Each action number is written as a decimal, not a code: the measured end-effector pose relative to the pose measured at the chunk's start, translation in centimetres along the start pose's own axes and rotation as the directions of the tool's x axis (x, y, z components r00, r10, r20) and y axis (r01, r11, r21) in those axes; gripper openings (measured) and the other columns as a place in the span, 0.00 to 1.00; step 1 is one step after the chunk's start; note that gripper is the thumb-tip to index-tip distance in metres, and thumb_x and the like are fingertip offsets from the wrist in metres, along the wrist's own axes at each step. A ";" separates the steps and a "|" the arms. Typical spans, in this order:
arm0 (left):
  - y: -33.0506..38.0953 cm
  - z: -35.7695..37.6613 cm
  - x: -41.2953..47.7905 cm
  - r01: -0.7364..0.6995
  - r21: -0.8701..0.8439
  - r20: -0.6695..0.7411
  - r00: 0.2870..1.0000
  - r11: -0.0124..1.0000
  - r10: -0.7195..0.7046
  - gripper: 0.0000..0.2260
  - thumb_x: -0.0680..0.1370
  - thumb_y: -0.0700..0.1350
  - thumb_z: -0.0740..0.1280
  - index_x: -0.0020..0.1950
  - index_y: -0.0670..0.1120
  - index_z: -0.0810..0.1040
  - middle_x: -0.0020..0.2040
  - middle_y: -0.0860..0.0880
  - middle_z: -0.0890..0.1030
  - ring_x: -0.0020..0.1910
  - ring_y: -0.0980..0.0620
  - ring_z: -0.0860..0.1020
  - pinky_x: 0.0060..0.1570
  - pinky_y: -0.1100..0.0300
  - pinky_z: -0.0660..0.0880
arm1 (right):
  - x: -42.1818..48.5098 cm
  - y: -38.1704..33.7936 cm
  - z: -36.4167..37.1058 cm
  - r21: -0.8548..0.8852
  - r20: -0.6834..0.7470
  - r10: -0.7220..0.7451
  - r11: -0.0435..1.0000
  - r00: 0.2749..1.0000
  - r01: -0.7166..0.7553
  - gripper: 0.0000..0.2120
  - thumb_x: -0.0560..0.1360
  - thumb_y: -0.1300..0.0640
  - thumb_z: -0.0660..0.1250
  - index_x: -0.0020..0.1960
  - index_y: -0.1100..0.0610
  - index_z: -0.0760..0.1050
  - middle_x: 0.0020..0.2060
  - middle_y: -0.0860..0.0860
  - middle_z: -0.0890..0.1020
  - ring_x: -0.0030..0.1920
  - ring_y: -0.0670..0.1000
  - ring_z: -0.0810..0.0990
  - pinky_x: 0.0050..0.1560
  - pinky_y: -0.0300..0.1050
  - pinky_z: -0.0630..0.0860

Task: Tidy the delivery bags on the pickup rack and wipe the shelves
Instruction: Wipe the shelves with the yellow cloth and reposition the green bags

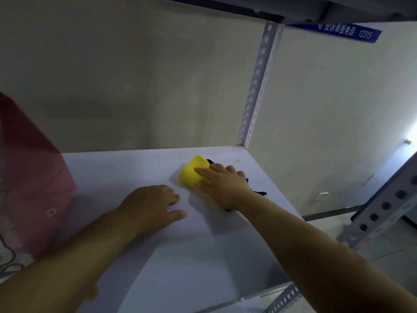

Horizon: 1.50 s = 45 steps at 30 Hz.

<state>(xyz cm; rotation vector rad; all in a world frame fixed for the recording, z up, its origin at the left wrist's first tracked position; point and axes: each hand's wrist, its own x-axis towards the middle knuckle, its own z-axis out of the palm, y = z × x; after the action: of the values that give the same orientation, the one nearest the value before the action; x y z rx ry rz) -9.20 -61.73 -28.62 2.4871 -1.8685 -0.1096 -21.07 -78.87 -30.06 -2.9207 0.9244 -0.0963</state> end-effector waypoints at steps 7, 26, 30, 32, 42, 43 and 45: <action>0.1 0.0 -0.2 -0.007 -0.018 -0.011 1.000 1.000 0.007 0.47 0.58 0.70 0.37 0.66 0.51 0.72 0.67 0.51 0.72 0.65 0.52 0.70 0.61 0.59 0.68 | 2.8 7.2 -1.2 0.038 -0.012 0.486 0.873 0.874 -0.486 0.20 0.77 0.42 0.49 0.68 0.41 0.59 0.68 0.54 0.66 0.66 0.61 0.64 0.60 0.59 0.61; 0.5 0.2 -0.7 0.054 -0.082 0.010 0.999 0.995 -0.053 0.36 0.69 0.71 0.48 0.71 0.54 0.66 0.73 0.54 0.64 0.71 0.55 0.63 0.65 0.62 0.61 | 4.0 5.7 -0.7 0.090 -0.024 0.493 0.867 0.870 -0.489 0.19 0.77 0.45 0.50 0.68 0.42 0.62 0.67 0.52 0.68 0.64 0.60 0.65 0.59 0.58 0.62; 0.6 -0.3 -0.9 0.074 -0.077 0.012 0.997 0.994 -0.074 0.46 0.57 0.71 0.39 0.69 0.55 0.69 0.69 0.54 0.68 0.68 0.55 0.67 0.62 0.61 0.65 | 3.7 1.0 -0.1 0.126 -0.046 0.430 0.898 0.902 -0.422 0.18 0.77 0.47 0.52 0.67 0.44 0.64 0.70 0.53 0.65 0.66 0.62 0.62 0.61 0.60 0.58; 0.6 -0.3 -0.8 0.079 -0.072 -0.001 0.997 0.994 -0.079 0.46 0.57 0.71 0.39 0.68 0.55 0.69 0.69 0.55 0.69 0.68 0.54 0.67 0.62 0.61 0.66 | 2.9 -0.4 0.2 0.089 -0.044 0.200 0.977 0.979 -0.196 0.18 0.77 0.42 0.52 0.67 0.40 0.64 0.70 0.50 0.65 0.65 0.60 0.64 0.59 0.57 0.60; 1.2 -0.4 -1.0 0.122 -0.107 0.047 0.992 0.987 -0.118 0.26 0.76 0.64 0.57 0.70 0.53 0.67 0.71 0.53 0.66 0.70 0.53 0.65 0.65 0.59 0.63 | 0.9 5.6 -0.7 0.090 -0.031 0.370 0.926 0.929 -0.366 0.22 0.77 0.41 0.50 0.70 0.38 0.59 0.69 0.50 0.67 0.64 0.61 0.66 0.60 0.56 0.62; 1.2 -0.4 -1.0 0.130 -0.116 0.048 0.991 0.985 -0.125 0.25 0.76 0.62 0.59 0.71 0.53 0.67 0.72 0.54 0.65 0.70 0.53 0.64 0.66 0.59 0.63 | 0.8 5.5 -0.6 0.081 -0.039 0.383 0.922 0.923 -0.379 0.21 0.77 0.42 0.50 0.70 0.39 0.60 0.68 0.51 0.68 0.63 0.61 0.66 0.58 0.56 0.62; 1.3 -0.5 -1.4 0.141 -0.139 0.045 0.990 0.980 -0.136 0.25 0.77 0.60 0.59 0.71 0.52 0.67 0.73 0.54 0.63 0.71 0.53 0.63 0.66 0.59 0.62 | 0.5 4.8 -0.3 0.075 -0.054 0.389 0.920 0.920 -0.384 0.21 0.76 0.43 0.51 0.68 0.41 0.61 0.67 0.52 0.69 0.62 0.61 0.66 0.59 0.56 0.62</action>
<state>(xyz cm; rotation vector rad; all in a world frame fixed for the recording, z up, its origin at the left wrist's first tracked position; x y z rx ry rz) -10.80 -60.80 -28.01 2.5300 -1.6348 -0.2808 -23.43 -83.08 -30.14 -2.6305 1.4605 -0.1964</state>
